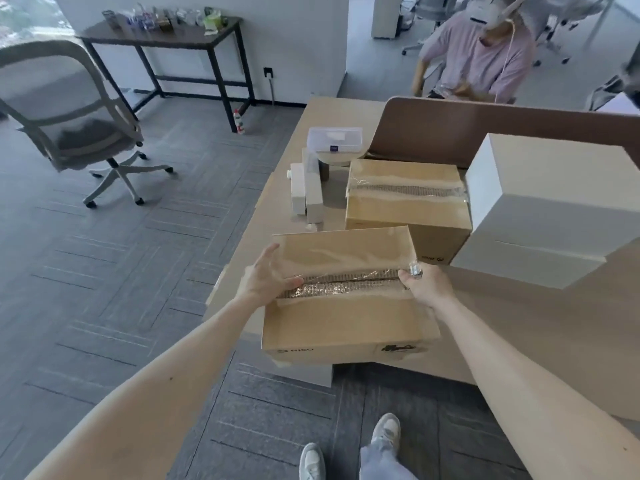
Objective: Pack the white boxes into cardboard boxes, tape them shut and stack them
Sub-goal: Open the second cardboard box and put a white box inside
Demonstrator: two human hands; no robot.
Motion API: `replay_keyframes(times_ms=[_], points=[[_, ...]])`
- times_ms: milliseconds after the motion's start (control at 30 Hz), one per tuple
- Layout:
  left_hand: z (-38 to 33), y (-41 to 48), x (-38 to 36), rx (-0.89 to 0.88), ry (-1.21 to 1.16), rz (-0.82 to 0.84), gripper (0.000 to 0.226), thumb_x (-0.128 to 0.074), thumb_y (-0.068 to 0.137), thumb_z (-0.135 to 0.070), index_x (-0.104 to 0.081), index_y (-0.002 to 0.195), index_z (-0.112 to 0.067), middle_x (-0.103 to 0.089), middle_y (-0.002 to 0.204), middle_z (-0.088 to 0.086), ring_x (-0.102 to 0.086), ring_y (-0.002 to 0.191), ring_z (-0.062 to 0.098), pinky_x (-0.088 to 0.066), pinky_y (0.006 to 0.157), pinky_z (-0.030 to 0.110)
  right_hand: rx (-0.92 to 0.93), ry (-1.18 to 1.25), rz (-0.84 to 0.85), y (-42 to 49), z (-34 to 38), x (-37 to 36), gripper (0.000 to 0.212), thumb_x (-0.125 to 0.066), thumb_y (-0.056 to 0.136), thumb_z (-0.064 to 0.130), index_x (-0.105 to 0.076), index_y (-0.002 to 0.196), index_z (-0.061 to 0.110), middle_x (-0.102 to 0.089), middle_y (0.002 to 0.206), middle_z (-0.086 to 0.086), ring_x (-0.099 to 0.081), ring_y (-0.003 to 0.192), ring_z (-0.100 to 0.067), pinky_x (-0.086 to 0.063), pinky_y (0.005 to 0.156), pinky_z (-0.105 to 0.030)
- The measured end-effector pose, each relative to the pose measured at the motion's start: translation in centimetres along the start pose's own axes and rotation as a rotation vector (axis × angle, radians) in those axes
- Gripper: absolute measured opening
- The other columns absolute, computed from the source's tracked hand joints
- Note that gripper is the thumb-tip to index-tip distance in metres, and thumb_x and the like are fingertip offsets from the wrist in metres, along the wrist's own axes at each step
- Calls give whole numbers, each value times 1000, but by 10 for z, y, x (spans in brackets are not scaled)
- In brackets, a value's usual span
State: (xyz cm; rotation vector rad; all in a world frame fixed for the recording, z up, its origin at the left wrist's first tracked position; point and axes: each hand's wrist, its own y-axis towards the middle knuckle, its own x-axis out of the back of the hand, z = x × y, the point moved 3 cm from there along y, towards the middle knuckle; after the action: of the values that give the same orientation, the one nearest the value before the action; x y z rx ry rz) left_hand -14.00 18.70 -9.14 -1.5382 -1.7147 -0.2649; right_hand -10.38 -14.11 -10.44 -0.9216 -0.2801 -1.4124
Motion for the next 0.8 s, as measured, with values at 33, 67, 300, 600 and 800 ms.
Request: replay_keyframes(times_ms=[33,67,300,600,800], points=[[-5,3,-10,-8,12,15,98,-87,71,-47,-31,151,-37,-58,136,12,-58,119,32,-48,101,42,-7,3,-16,1,-9,6,39,-59,95,42,-59,125,16,-61,131,-13,-53,123,-34,-43,87,-34],[-10,6,-19,-12,22,32,96,-87,70,-47,-33,149,-38,-62,129,12,-59,113,30,-49,99,41,-14,16,-24,3,-20,11,27,-59,95,41,-58,111,20,-65,120,-12,-57,115,-33,-41,79,-32],[-49,23,-75,-40,52,132,94,-87,71,-47,-32,148,-40,-58,102,-6,-59,103,22,-49,96,37,-90,170,-72,14,-67,46,26,-58,97,24,-49,73,22,-54,72,6,-51,70,-16,-32,53,-22],[-86,48,-115,-79,312,145,86,-81,68,-57,-33,139,-44,-62,119,8,-61,107,34,-52,87,40,-161,201,-44,43,-108,69,13,-60,96,24,-56,99,11,-56,73,4,-56,65,-13,-36,54,-23],[-120,66,-116,-337,662,118,96,-86,60,-57,-41,142,-36,-32,148,1,-31,139,27,-29,112,56,10,-166,-173,66,-100,81,57,-67,80,28,-48,134,18,-56,124,-7,-51,116,-30,-46,94,-41]])
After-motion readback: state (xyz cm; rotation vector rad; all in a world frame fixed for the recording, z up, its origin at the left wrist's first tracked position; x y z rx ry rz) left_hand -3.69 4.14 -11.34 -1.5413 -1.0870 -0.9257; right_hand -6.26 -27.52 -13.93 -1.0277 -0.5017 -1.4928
